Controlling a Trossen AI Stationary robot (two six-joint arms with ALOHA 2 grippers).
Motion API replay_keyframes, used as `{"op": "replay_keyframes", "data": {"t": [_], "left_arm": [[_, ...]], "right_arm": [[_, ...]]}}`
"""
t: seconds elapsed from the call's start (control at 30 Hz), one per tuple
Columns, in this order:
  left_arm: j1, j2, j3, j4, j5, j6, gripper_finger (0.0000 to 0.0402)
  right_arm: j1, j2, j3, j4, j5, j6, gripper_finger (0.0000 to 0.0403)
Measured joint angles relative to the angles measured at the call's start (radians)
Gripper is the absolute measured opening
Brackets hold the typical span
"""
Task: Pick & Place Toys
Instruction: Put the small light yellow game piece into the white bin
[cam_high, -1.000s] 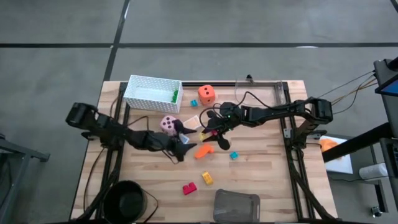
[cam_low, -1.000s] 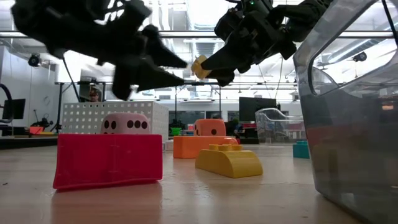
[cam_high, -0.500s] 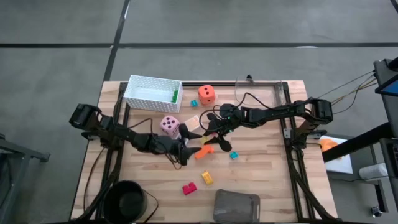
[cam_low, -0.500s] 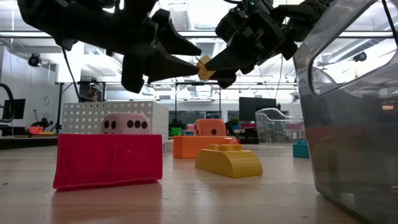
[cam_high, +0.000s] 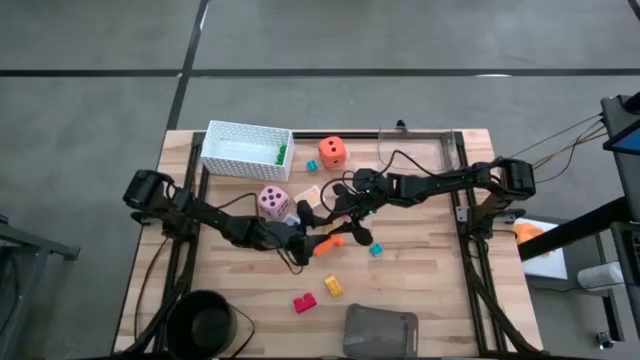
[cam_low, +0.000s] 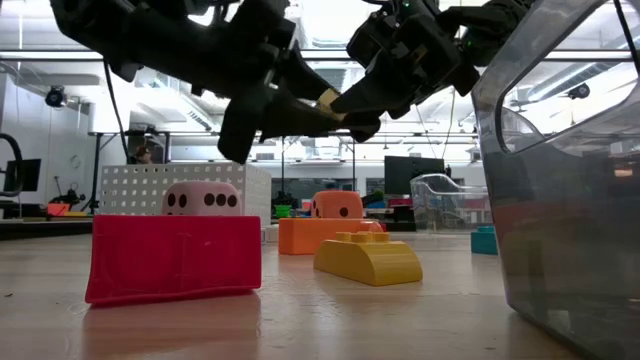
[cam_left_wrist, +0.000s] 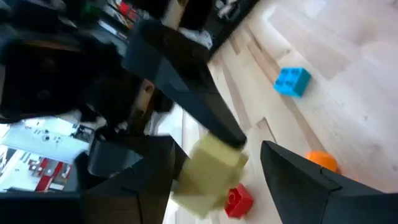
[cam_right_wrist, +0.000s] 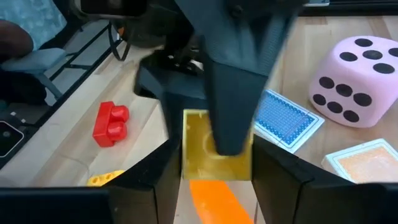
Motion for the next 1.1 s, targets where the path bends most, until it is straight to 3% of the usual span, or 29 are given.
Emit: {"op": "replay_keyframes", "data": {"t": [0.27, 0.5, 0.67, 0.83, 1.1], "left_arm": [[0.003, 0.0, 0.0, -0.021, -0.02, 0.0, 0.023], [0.003, 0.0, -0.001, -0.026, -0.017, -0.007, 0.0144], [0.003, 0.0, -0.002, -0.033, -0.017, -0.008, 0.0143], [0.001, 0.0, -0.004, -0.046, -0.018, -0.008, 0.0143], [-0.003, -0.001, -0.006, -0.066, -0.029, -0.027, 0.0143]], "right_arm": [[0.003, 0.0, 0.0, -0.007, 0.005, -0.004, 0.0109], [0.002, -0.001, 0.0, -0.007, 0.002, -0.004, 0.0076], [0.002, -0.001, 0.0, -0.006, 0.001, -0.007, 0.0059], [0.003, -0.001, 0.0, -0.007, 0.004, -0.014, 0.0059], [0.003, 0.0, 0.0, -0.017, 0.007, -0.03, 0.0097]]}}
